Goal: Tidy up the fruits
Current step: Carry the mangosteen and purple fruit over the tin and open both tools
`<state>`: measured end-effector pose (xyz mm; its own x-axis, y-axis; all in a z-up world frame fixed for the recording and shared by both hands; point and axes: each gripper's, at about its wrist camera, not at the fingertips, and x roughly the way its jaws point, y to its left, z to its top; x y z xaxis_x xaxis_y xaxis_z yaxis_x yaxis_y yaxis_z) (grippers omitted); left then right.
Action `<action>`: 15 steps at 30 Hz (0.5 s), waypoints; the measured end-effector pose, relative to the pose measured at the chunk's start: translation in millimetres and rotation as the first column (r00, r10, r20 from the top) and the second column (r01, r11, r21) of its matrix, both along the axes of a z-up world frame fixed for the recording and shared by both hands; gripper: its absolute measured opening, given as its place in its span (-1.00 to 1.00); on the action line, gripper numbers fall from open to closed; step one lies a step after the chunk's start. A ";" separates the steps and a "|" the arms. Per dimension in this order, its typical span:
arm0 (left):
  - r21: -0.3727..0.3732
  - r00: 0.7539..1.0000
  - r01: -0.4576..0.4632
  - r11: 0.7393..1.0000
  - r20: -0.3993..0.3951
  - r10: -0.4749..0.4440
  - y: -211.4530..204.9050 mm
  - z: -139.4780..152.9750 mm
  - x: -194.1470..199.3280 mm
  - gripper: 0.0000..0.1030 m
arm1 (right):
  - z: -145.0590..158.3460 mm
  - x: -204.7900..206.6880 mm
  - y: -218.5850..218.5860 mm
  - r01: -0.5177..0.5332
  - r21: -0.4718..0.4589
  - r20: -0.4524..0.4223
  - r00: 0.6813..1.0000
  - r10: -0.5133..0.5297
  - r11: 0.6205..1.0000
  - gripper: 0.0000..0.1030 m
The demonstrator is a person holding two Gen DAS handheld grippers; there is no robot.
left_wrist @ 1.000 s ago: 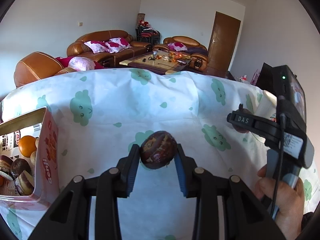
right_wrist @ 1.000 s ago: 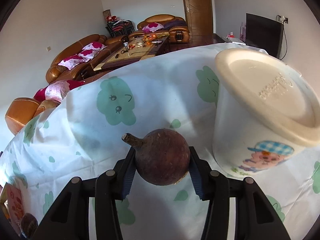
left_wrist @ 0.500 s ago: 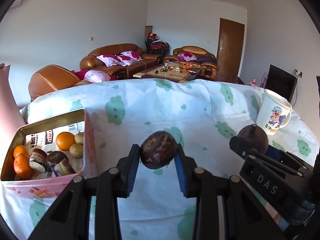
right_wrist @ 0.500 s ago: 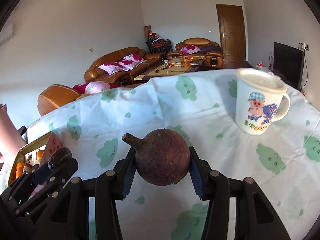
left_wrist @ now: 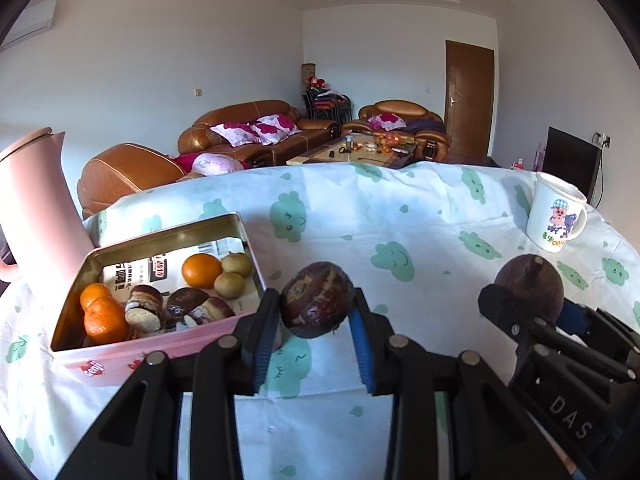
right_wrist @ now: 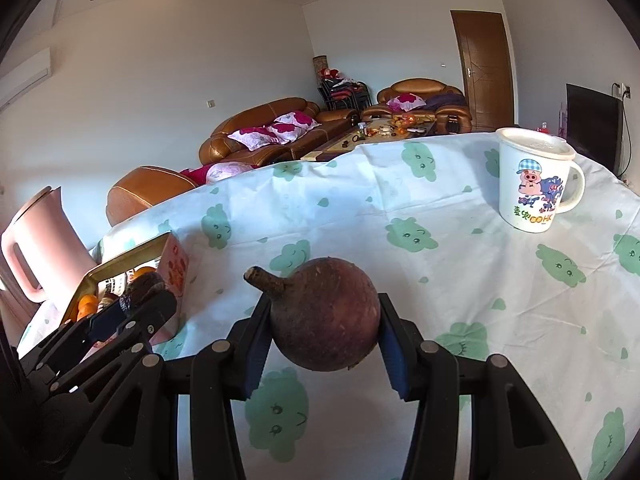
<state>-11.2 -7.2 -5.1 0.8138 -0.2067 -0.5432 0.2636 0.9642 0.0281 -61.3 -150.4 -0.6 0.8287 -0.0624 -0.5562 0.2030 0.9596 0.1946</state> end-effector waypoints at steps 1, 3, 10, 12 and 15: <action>-0.001 1.000 0.000 1.000 0.000 0.000 4.2 0.0 0.0 -0.29 | 0.9 -1.0 6.7 -0.010 -0.009 0.006 1.000 0.010 1.000 0.00; -0.001 1.000 -0.005 1.000 0.003 0.005 14.1 0.2 0.3 -0.29 | 2.0 -1.4 19.4 -0.032 -0.025 0.011 0.999 0.033 0.999 0.00; -0.016 0.998 -0.044 0.999 0.039 0.044 51.4 7.3 7.6 -0.29 | 9.6 0.6 59.4 -0.085 -0.063 0.049 0.995 0.088 0.994 0.00; -0.023 0.997 -0.060 0.998 0.045 0.061 62.7 10.3 12.6 -0.29 | 12.9 2.6 71.9 -0.103 -0.081 0.062 0.992 0.108 0.991 0.00; -0.025 0.994 -0.090 0.996 0.060 0.091 78.9 14.0 21.6 -0.29 | 18.8 8.3 89.0 -0.121 -0.099 0.078 0.989 0.128 0.988 0.00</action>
